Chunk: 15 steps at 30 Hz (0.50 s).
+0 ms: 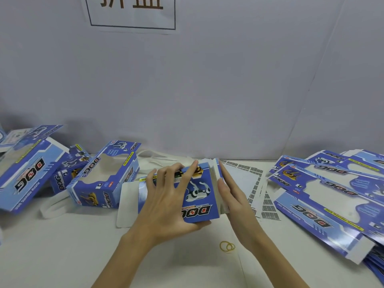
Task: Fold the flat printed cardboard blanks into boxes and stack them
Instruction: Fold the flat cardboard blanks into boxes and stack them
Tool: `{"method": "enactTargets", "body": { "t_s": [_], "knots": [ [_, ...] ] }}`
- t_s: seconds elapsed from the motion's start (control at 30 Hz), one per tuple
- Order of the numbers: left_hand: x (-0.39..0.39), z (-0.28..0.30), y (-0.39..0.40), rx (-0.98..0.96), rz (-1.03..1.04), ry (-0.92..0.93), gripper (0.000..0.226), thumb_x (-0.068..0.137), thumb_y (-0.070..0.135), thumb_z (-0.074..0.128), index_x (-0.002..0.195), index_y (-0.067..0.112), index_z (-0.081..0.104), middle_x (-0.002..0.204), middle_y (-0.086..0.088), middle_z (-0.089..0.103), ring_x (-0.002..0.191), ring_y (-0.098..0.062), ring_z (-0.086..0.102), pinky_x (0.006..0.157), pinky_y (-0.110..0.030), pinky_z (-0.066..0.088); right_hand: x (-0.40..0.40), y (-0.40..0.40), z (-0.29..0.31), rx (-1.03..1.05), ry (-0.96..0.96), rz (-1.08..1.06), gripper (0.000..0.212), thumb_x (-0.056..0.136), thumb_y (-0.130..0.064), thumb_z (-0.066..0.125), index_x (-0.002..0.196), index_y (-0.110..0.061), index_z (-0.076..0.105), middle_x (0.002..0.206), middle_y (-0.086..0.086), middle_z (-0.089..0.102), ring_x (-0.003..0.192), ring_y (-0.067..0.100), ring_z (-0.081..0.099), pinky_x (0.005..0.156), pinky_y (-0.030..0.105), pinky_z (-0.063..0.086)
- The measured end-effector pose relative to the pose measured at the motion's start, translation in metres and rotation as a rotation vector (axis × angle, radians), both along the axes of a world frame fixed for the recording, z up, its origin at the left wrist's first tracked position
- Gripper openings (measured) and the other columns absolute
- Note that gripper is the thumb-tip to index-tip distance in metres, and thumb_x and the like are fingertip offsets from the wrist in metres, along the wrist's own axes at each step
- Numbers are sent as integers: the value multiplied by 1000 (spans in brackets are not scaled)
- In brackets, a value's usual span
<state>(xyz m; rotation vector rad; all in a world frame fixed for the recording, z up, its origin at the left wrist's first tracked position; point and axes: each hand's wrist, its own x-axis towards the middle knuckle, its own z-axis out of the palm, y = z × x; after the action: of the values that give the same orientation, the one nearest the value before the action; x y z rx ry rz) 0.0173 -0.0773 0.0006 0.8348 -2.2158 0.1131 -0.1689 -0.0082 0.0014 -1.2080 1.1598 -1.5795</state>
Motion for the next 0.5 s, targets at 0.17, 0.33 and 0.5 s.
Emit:
{"method": "enactTargets", "body": {
  "t_s": [0.17,0.33,0.5],
  "knots": [
    [-1,2,3,-13,41,-9,122,67,96,57,164,32,21,148,-3,37,139,-25,38,114,-63,31,12,-3,-10,-53,-3,-39,41,103,-40,59,140,-54,57,129,-11,74,117,16,73,80,26,63],
    [-3,0,4,-15,49,-30,119,66,95,59,163,32,26,148,-4,38,139,-26,38,114,-65,30,15,-4,-13,-3,1,-47,42,105,-41,52,143,-59,53,135,-12,70,117,13,73,80,25,63],
    [-8,-5,5,-10,26,-51,117,68,94,58,163,33,26,151,-3,35,141,-27,35,115,-64,29,10,-1,-11,35,51,-10,84,85,-85,52,157,-43,40,130,-17,72,117,12,73,79,23,62]
  ]
}}
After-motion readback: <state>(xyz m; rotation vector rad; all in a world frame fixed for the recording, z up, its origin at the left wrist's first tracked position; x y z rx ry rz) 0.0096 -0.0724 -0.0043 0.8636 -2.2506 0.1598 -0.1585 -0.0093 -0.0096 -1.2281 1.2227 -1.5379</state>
